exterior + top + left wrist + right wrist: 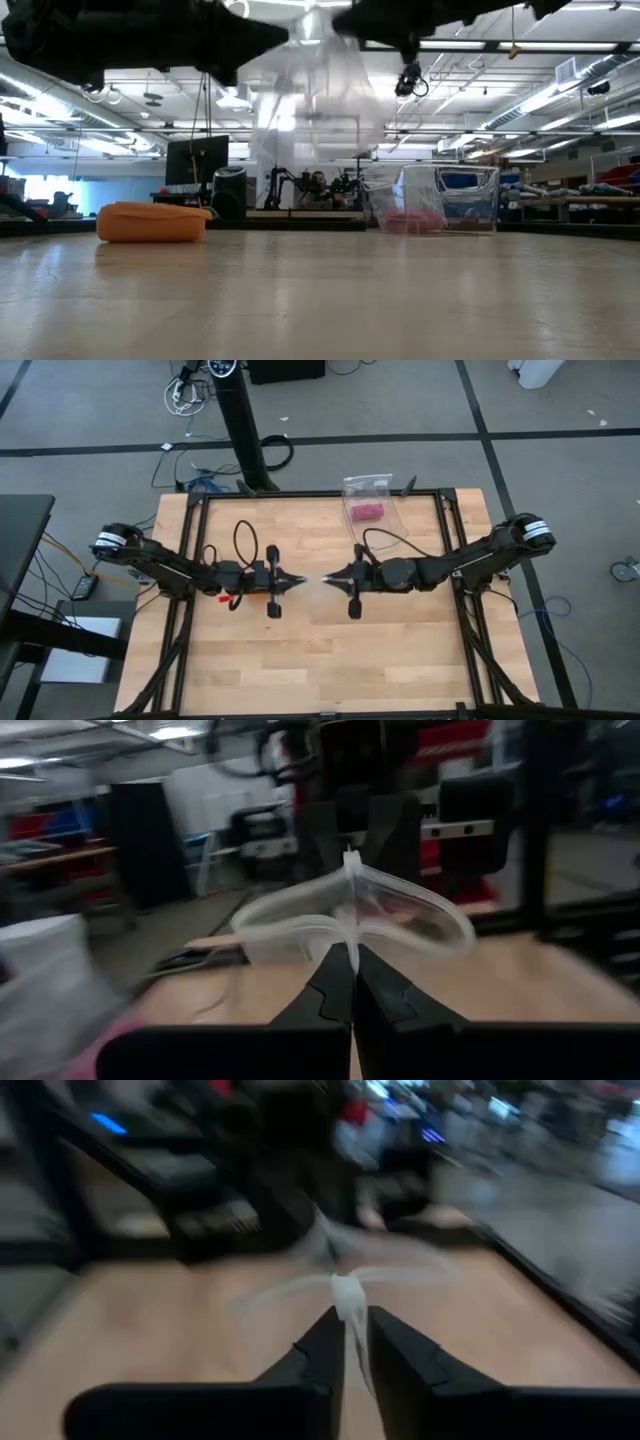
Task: Roll bandage
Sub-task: Open the transparent zip bag, then put the orange bandage into the transparent zip bag
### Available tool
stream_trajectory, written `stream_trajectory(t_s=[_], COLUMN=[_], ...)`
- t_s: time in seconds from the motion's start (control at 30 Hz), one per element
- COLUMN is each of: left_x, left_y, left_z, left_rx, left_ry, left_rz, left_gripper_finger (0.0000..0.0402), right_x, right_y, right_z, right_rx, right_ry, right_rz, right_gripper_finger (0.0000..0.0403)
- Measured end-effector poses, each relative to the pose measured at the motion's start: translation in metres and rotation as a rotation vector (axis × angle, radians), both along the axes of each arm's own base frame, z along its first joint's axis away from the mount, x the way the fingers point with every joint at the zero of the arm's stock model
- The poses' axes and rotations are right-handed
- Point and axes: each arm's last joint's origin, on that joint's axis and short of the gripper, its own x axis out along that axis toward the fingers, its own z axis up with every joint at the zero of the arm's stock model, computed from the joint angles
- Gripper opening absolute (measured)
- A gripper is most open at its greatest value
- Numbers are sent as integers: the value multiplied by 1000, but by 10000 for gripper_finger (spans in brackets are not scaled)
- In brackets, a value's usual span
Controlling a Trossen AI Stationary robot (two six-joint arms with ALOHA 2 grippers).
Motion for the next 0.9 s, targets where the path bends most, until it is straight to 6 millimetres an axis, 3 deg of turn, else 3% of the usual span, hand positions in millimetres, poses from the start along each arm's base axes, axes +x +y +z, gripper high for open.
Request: stream_trajectory(t_s=[0.23, 0.43, 0.6, 0.9], left_x=[-24, -41, -57, -84], left_y=[17, 30, 39, 50], left_z=[3, 12, 21, 37], left_rx=[97, 137, 135, 68], left_ry=[50, 126, 169, 130], left_rz=[188, 312, 445, 561], left_gripper_finger=[1, 1, 1, 1], right_x=[-23, -10, 25, 122], right_y=[-3, 2, 11, 8], right_z=[6, -13, -34, -67], right_rx=[-39, -50, -34, -141], right_ry=[122, 154, 147, 272], right_rz=[-178, -172, -52, 64], right_gripper_finger=[126, 172, 187, 220])
